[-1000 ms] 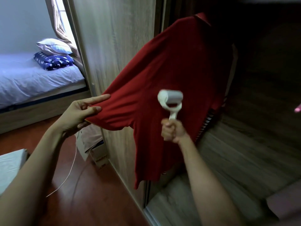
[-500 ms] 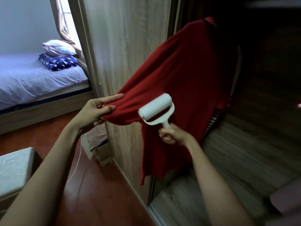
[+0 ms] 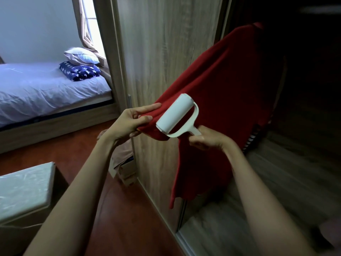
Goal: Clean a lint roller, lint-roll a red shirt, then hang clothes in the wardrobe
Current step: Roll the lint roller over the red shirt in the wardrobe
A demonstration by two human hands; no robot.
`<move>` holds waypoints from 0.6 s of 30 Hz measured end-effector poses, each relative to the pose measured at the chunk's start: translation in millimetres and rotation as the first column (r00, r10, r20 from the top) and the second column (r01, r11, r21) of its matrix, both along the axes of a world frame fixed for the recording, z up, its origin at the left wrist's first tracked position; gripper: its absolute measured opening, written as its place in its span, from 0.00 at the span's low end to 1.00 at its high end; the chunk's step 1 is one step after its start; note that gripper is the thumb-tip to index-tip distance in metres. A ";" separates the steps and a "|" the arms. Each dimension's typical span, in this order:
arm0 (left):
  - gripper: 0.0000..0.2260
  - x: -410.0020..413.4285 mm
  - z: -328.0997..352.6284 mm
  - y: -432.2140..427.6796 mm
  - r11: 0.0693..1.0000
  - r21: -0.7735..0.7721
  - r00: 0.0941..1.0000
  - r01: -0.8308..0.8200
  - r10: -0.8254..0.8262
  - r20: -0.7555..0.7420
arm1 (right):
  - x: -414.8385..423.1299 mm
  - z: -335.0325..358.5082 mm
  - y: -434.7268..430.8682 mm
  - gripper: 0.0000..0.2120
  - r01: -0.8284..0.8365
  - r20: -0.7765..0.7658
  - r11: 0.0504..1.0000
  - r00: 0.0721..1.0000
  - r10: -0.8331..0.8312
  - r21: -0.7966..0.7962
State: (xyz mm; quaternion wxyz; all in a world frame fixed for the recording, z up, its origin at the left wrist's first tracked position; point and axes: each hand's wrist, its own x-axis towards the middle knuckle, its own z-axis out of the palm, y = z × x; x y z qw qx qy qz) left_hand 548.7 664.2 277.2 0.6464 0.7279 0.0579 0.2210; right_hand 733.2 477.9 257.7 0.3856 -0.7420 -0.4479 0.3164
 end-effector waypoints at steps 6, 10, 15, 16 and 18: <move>0.18 -2.1 3.5 4.8 1.000 -0.021 0.998 0.002 -0.001 0.064 | -17.6 2.1 12.1 0.18 0.233 -0.158 0.952 0.966 -0.203 0.197; 0.19 -1.8 4.9 6.8 1.000 0.021 0.999 -0.022 0.021 0.049 | -29.5 -6.9 13.3 0.20 0.344 -0.423 0.904 0.880 -0.217 0.253; 0.19 1.5 -1.6 5.9 0.999 0.034 1.000 -0.011 0.011 0.022 | -26.5 46.7 32.5 0.19 0.488 -0.477 0.800 0.828 -0.296 0.350; 0.19 1.8 -2.3 7.3 0.999 0.038 1.000 -0.006 0.005 0.014 | -22.9 52.9 34.9 0.18 0.498 -0.485 0.782 0.824 -0.292 0.374; 0.19 1.4 -2.0 10.1 0.998 0.058 1.000 0.009 -0.009 -0.002 | -23.6 44.6 34.1 0.18 0.492 -0.486 0.796 0.823 -0.292 0.354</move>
